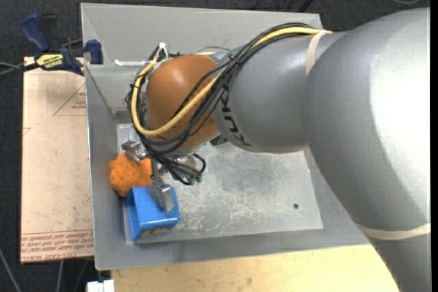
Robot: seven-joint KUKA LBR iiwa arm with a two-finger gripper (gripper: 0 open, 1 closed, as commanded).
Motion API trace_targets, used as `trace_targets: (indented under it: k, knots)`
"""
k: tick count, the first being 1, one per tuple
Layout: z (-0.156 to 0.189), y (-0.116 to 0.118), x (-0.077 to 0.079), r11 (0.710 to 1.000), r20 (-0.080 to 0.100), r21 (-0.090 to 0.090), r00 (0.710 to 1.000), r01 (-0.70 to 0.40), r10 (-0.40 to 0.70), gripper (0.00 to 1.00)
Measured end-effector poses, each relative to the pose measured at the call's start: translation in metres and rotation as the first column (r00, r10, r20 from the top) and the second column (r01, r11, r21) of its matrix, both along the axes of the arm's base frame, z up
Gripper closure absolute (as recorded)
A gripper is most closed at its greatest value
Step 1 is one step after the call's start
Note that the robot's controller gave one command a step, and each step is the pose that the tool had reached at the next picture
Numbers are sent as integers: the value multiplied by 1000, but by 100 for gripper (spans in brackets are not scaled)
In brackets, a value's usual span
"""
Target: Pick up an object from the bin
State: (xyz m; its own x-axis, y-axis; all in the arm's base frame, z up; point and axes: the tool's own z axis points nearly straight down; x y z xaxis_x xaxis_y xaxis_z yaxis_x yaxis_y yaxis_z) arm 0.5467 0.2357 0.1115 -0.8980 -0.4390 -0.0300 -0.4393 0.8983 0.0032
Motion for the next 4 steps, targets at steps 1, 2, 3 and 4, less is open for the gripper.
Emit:
trace_targets:
  k: [1,2,3,4]
  knots:
    - [-1,5,-4,963,17,-6,963,-270,271,0]
    - [-2,5,-4,925,17,-10,925,-379,379,0]
    - [-2,1,-3,963,15,-12,963,-267,268,0]
    - [3,13,15,862,19,-18,861,-507,508,0]
